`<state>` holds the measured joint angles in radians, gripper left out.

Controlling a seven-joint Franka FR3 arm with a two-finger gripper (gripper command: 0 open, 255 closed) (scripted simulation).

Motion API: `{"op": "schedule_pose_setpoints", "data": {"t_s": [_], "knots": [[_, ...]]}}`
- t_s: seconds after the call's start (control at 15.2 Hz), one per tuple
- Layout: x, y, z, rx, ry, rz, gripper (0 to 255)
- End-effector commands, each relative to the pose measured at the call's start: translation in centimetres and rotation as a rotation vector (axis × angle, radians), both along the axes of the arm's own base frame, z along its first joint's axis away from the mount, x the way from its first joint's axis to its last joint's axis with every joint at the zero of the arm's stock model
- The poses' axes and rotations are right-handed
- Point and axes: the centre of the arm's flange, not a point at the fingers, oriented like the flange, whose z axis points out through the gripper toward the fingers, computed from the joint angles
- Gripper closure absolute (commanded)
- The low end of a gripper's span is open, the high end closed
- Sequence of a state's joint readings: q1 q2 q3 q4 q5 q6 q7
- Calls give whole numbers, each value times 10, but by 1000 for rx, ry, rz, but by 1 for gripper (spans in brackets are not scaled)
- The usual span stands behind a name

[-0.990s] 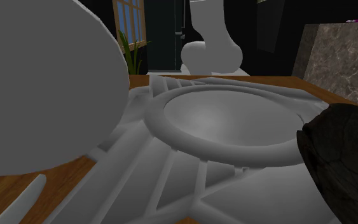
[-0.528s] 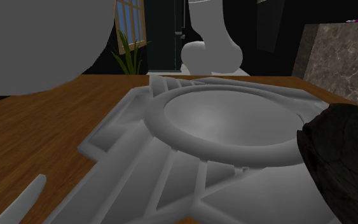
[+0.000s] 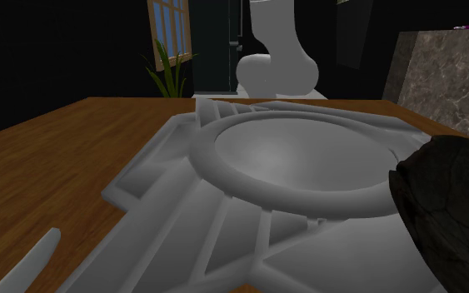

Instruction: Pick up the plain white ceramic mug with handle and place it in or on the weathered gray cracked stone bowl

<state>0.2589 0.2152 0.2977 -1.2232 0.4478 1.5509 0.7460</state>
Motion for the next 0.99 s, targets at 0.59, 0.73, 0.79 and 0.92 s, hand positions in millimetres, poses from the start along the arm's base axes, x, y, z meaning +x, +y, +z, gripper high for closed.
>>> {"op": "schedule_pose_setpoints", "data": {"t_s": [0.59, 0.73, 0.79, 0.92], "knots": [[-94, 96, 46, 0, 1, -1, 255], [-102, 103, 44, 0, 1, -1, 255], [-102, 103, 39, 0, 1, -1, 255], [-102, 103, 28, 0, 1, -1, 255]]}}
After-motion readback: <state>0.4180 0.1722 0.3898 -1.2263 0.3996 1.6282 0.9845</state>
